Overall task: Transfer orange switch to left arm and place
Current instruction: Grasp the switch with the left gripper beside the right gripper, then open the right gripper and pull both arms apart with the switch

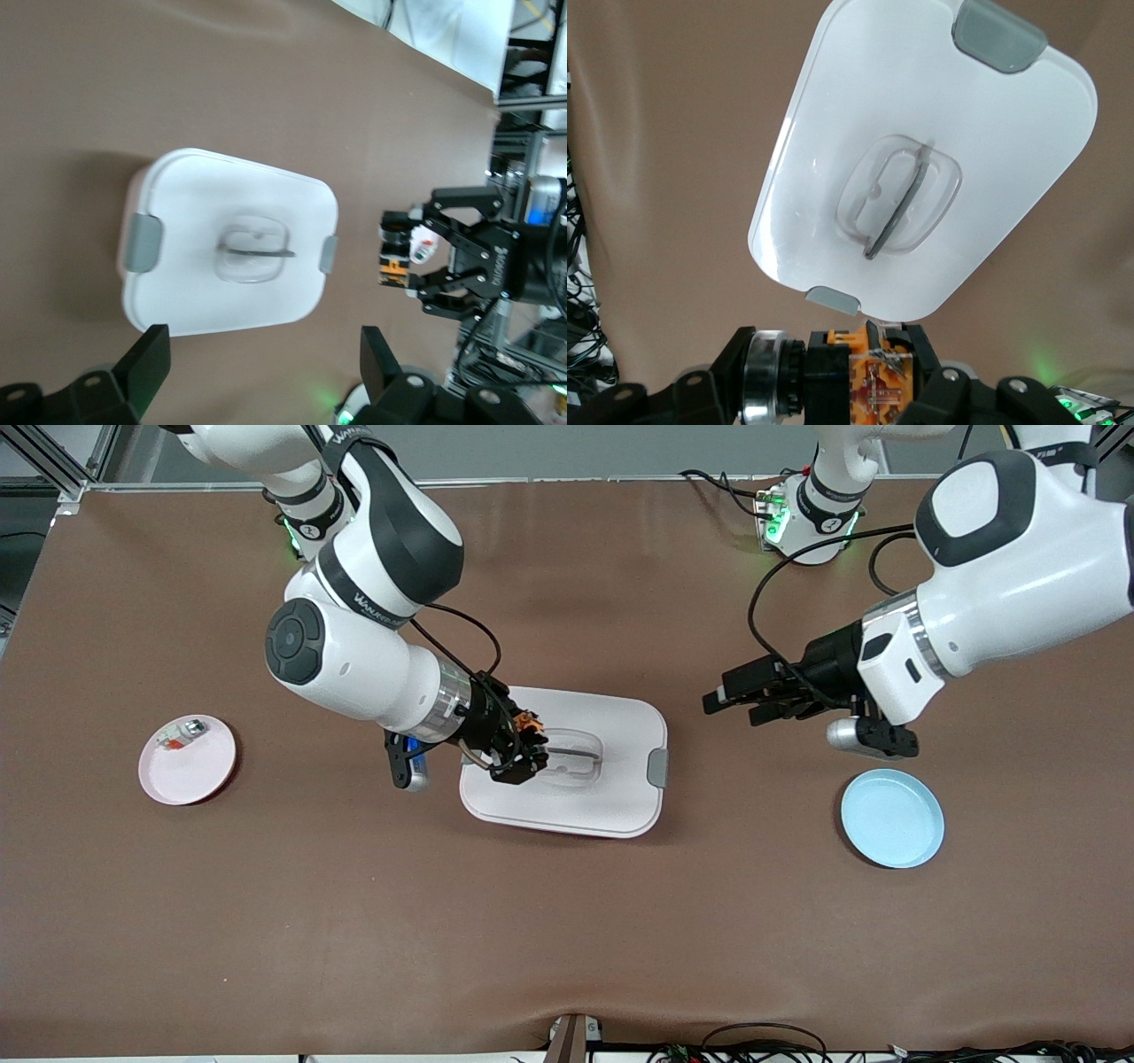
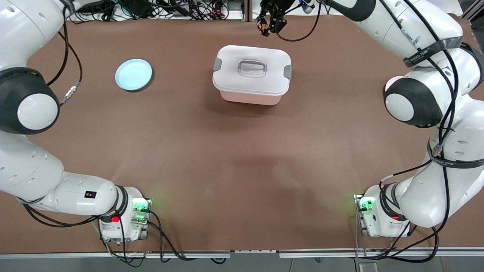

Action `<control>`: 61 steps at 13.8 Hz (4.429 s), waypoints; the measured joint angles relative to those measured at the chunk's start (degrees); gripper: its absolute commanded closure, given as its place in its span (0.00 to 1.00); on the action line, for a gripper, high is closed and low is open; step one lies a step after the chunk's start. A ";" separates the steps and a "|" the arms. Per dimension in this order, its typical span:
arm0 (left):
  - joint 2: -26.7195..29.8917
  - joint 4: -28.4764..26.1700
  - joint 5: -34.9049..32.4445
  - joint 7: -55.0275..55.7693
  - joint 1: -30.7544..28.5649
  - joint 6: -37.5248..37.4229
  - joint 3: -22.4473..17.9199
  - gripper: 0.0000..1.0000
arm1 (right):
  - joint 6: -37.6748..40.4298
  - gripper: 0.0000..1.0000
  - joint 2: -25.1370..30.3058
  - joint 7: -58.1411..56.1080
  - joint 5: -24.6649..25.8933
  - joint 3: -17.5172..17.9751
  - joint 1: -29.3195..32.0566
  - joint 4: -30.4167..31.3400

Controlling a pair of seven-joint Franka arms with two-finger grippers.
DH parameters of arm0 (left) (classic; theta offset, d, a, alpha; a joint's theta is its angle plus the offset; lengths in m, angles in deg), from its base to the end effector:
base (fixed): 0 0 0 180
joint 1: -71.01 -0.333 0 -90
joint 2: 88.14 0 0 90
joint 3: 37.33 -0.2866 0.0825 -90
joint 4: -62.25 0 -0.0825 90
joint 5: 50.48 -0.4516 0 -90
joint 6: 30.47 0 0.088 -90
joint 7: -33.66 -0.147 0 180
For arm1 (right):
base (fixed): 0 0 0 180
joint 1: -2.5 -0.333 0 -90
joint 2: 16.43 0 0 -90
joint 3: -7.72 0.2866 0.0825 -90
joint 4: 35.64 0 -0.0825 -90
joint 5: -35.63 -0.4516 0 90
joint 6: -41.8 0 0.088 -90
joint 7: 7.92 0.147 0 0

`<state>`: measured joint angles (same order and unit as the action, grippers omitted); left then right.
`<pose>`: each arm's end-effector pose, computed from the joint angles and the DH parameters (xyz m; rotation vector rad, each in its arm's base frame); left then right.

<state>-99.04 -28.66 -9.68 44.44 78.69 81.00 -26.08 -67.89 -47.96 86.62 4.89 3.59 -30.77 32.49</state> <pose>0.6525 -0.2875 0.4868 2.4035 0.0932 -0.0344 0.6600 0.4452 0.4241 -2.1949 1.6107 0.4797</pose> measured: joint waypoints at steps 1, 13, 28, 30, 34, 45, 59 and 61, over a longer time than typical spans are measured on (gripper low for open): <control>-0.50 -0.04 1.94 -1.19 0.02 0.03 0.23 0.24 | -0.69 1.00 -0.18 0.71 -0.57 0.00 -0.24 -0.40; -6.30 -0.23 11.08 -6.16 4.63 12.04 2.33 0.24 | -2.42 1.00 -2.17 5.15 -1.13 0.01 -2.74 -3.35; -8.47 -0.98 14.67 -6.33 9.04 17.20 2.83 0.32 | -4.45 1.00 -2.57 8.48 -1.23 0.01 -4.09 -5.40; -8.47 -1.06 14.67 -6.33 9.05 17.20 3.04 0.37 | -4.92 1.00 -3.26 8.83 -1.27 0.01 -4.11 -5.89; -8.47 -1.24 14.67 -6.33 9.05 17.20 3.13 0.48 | -5.49 1.00 -3.77 9.73 -1.39 0.01 -4.17 -6.49; -8.47 -1.47 14.88 -9.22 9.03 17.25 3.26 1.00 | -5.83 0.12 -4.13 10.99 -1.85 -0.04 -4.18 -7.02; -7.88 -1.76 -8.01 -24.54 -0.20 8.51 2.78 1.00 | 1.87 0.00 -7.55 -2.63 -1.72 -1.23 2.45 -8.00; -7.92 -1.87 -12.12 -32.47 -4.48 4.90 2.67 1.00 | 7.97 0.00 -7.33 -8.71 -1.72 -1.32 6.12 -9.13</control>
<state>-106.96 -30.53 -21.80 11.97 74.22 85.89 -23.41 -59.92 -55.28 77.91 3.17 2.27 -24.66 23.36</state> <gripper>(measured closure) 0.661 0.000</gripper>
